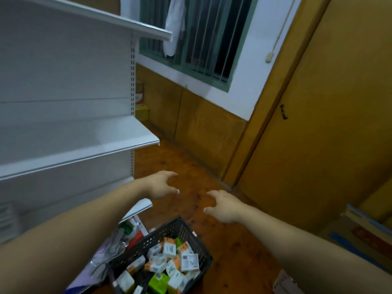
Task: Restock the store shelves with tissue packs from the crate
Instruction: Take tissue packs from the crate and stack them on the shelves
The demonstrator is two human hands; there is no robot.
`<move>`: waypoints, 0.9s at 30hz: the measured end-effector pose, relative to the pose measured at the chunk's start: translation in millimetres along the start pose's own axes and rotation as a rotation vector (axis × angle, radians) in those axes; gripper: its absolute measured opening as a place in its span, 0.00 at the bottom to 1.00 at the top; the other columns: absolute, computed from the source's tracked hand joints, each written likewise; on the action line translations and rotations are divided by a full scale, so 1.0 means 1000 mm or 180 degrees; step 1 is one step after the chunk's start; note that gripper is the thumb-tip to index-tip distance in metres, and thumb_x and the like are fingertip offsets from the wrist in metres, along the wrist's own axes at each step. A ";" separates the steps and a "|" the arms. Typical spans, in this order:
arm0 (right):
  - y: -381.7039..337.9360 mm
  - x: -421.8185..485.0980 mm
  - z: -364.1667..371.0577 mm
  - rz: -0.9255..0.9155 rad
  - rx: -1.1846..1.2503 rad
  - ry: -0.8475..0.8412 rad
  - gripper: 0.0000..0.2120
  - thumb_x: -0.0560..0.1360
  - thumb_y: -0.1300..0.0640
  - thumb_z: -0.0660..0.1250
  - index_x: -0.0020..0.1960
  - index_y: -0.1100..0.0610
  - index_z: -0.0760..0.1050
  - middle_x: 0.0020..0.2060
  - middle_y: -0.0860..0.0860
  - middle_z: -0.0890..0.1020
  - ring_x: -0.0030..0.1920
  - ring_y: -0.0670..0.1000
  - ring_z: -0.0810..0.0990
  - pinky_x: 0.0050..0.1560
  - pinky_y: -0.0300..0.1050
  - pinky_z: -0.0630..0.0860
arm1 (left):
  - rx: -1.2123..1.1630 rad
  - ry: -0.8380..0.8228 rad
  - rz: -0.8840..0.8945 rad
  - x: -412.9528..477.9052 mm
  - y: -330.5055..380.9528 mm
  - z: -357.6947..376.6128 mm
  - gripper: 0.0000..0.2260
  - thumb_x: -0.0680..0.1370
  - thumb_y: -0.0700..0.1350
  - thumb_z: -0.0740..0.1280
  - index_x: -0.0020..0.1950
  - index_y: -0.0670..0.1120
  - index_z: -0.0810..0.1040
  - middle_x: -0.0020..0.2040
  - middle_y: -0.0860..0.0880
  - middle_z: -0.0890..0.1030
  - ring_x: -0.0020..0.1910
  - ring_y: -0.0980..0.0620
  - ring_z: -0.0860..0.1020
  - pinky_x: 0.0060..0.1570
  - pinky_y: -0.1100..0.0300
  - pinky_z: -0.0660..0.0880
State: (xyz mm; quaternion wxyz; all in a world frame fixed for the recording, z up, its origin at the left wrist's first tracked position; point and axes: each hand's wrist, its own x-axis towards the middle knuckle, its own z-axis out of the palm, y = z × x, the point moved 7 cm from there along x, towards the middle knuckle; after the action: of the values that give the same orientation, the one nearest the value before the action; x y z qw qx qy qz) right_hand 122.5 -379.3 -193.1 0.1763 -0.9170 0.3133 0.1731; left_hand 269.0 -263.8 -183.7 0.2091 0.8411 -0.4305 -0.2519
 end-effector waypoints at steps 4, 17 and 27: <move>0.004 0.045 0.008 -0.0219 -0.0017 -0.0072 0.31 0.78 0.44 0.62 0.76 0.50 0.55 0.75 0.52 0.57 0.73 0.57 0.60 0.69 0.51 0.65 | -0.0112 0.0108 -0.0311 0.018 -0.022 0.014 0.30 0.77 0.53 0.64 0.76 0.49 0.56 0.77 0.47 0.57 0.74 0.47 0.60 0.71 0.54 0.60; 0.062 0.162 0.122 -0.0474 -0.0138 -0.0400 0.30 0.78 0.45 0.62 0.75 0.52 0.57 0.73 0.54 0.61 0.72 0.56 0.63 0.68 0.50 0.65 | -0.0460 -0.0149 -0.0924 0.088 -0.136 0.174 0.31 0.77 0.50 0.65 0.76 0.46 0.57 0.76 0.46 0.59 0.73 0.48 0.63 0.69 0.59 0.60; 0.097 0.283 0.314 -0.0657 -0.0057 -0.0665 0.31 0.78 0.45 0.61 0.77 0.52 0.53 0.75 0.54 0.58 0.70 0.58 0.65 0.66 0.53 0.68 | -0.0720 -0.0387 -0.1101 0.155 -0.273 0.360 0.34 0.73 0.52 0.68 0.75 0.46 0.60 0.74 0.46 0.63 0.67 0.48 0.70 0.64 0.55 0.70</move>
State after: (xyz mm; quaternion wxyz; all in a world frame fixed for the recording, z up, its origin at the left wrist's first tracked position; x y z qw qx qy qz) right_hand 206.5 -461.3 -611.2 0.2167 -0.9228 0.1957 0.2513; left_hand 298.7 -292.5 -659.3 0.2294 0.8569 -0.2606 -0.3810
